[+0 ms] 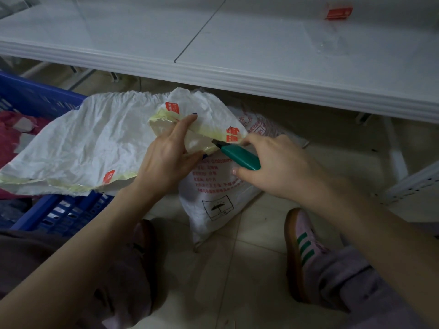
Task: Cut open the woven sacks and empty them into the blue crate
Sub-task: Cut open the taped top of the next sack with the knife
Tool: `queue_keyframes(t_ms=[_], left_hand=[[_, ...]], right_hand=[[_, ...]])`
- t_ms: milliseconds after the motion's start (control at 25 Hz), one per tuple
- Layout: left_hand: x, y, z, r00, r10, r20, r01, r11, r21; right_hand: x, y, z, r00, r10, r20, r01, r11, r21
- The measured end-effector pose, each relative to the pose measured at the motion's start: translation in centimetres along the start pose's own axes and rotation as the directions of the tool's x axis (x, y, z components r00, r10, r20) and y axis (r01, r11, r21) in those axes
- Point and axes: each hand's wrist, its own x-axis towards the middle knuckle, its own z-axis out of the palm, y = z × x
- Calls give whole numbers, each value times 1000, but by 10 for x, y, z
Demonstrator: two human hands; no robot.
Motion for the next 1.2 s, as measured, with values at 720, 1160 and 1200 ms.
queue_keyframes(t_ms=[720, 1160, 1200], left_hand=[[-10, 8, 11, 1000, 5, 7, -5, 995, 101], [-7, 8, 13, 998, 32, 55, -38, 993, 109], [-5, 7, 11, 999, 10, 40, -14, 996, 92]], right_hand=[[-6, -10, 40, 924, 360, 128, -364, 728, 581], [-23, 6, 24, 958, 285, -8, -270, 916, 296], [-24, 6, 24, 964, 265, 24, -258, 908, 331]])
